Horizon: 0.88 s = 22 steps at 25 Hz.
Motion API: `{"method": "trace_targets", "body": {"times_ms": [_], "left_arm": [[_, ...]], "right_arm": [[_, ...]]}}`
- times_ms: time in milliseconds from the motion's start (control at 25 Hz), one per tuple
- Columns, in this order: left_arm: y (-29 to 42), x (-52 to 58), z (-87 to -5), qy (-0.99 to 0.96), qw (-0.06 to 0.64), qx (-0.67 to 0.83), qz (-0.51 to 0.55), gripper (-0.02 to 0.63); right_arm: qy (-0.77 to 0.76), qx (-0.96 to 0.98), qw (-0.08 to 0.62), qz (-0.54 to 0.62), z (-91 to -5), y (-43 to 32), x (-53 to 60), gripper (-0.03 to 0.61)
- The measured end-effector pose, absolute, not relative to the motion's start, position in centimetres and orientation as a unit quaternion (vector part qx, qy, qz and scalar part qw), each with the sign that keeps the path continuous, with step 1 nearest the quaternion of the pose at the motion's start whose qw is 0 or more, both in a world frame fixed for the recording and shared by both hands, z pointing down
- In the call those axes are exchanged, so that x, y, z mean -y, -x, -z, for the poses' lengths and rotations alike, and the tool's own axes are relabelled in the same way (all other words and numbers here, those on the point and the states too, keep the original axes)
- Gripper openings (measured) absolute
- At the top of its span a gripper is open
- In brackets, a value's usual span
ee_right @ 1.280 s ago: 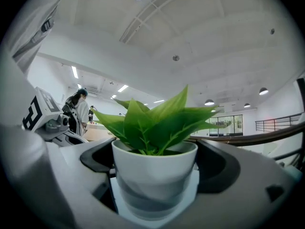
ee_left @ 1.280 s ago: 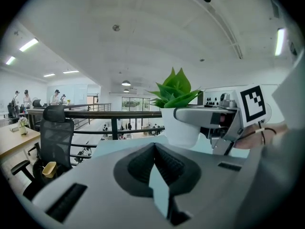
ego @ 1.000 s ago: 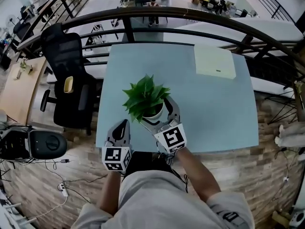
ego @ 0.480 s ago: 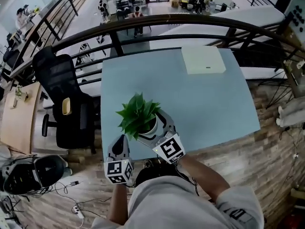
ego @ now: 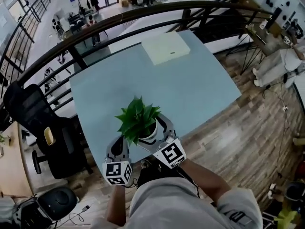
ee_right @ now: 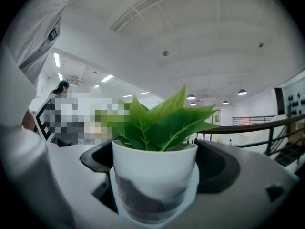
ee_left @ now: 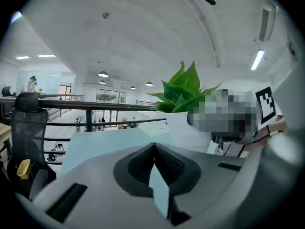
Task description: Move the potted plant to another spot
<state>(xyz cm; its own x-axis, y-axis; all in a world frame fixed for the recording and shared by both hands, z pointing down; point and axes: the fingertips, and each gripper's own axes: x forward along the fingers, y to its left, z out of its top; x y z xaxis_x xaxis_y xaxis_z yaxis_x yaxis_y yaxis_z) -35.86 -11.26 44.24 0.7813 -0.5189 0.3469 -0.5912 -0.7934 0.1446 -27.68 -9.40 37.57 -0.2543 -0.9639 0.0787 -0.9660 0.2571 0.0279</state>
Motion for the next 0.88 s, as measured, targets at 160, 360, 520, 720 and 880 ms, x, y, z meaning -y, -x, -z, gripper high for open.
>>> {"method": "trace_targets", "body": {"times_ms": [160, 360, 520, 720, 880], "left_arm": [[32.0, 10.2, -44.9, -0.952, 0.114, 0.235, -0.160, 0.012], [28.3, 8.2, -45.2, -0.961, 0.115, 0.192, -0.163, 0.012], [24.3, 6.2, -45.3, -0.966, 0.109, 0.159, -0.170, 0.012], [19.0, 3.7, -45.1, -0.972, 0.098, 0.124, -0.174, 0.012], [14.8, 1.6, -45.0, -0.975, 0.088, 0.104, -0.176, 0.012]], "right_arm": [[-0.647, 0.760, 0.064, -0.016, -37.6, 24.6, 6.9, 0.522], [-0.686, 0.725, 0.059, -0.015, -37.5, 21.2, 4.3, 0.522], [-0.706, 0.705, 0.067, -0.011, -37.2, 17.7, 1.9, 0.522], [-0.730, 0.680, 0.066, -0.007, -36.8, 12.7, -1.3, 0.522], [-0.750, 0.658, 0.061, -0.001, -36.4, 8.4, -4.1, 0.522]]}}
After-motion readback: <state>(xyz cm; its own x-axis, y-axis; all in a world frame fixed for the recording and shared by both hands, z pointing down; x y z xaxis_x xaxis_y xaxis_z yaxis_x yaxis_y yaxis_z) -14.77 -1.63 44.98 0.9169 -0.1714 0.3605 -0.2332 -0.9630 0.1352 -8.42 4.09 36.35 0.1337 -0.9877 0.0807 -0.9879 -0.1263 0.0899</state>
